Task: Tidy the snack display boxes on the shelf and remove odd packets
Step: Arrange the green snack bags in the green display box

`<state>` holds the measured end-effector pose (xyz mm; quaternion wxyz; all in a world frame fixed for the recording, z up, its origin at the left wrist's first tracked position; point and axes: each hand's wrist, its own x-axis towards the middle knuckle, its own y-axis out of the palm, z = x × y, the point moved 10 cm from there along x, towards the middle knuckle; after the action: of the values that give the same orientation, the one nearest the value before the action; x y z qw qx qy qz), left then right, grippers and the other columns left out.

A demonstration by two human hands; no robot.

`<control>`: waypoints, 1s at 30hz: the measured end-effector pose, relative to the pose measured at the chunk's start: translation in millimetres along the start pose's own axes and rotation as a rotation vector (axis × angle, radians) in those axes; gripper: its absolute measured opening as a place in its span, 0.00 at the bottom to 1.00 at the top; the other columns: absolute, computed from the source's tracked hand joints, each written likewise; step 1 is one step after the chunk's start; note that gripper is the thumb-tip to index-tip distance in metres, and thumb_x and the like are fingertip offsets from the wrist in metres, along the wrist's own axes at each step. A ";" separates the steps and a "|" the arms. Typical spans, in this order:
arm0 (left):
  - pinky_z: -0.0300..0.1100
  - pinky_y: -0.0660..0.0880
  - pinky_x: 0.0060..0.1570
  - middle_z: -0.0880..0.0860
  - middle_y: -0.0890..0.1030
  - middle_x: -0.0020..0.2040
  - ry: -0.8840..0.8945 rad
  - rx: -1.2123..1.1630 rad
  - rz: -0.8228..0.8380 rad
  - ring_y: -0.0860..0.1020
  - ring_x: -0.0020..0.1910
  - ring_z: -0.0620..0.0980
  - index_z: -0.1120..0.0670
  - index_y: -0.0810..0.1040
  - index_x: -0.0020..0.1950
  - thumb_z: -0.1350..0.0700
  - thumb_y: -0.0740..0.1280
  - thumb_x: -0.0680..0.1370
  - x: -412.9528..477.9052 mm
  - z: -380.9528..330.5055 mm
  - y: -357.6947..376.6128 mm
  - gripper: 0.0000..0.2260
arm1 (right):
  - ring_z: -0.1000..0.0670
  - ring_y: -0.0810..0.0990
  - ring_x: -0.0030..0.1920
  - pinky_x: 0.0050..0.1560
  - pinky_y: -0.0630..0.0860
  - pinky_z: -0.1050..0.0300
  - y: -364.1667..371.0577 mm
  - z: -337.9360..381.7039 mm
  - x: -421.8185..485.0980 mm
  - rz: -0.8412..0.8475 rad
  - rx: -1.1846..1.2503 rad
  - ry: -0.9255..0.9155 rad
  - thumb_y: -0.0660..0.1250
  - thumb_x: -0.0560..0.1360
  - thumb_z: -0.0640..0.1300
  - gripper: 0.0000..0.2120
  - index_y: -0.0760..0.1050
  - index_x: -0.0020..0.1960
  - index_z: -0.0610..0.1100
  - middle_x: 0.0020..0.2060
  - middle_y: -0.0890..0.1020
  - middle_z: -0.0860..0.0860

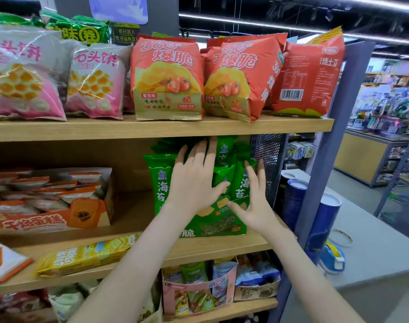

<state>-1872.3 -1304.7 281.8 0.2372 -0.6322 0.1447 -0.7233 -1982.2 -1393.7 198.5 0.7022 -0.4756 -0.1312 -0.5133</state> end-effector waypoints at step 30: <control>0.47 0.65 0.55 0.52 0.85 0.44 0.062 -0.148 -0.202 0.77 0.49 0.52 0.58 0.83 0.54 0.55 0.62 0.75 -15.9 57.1 -37.0 0.14 | 0.45 0.73 0.57 0.68 0.55 0.37 -13.9 114.7 37.3 -0.359 -0.683 -0.357 0.61 0.76 0.45 0.18 0.75 0.65 0.49 0.49 0.83 0.52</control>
<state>-1820.7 -1259.8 296.3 0.1113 -0.6369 0.1408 -0.7498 -1942.7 -1324.1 289.8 0.3698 -0.7320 -0.1538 -0.5512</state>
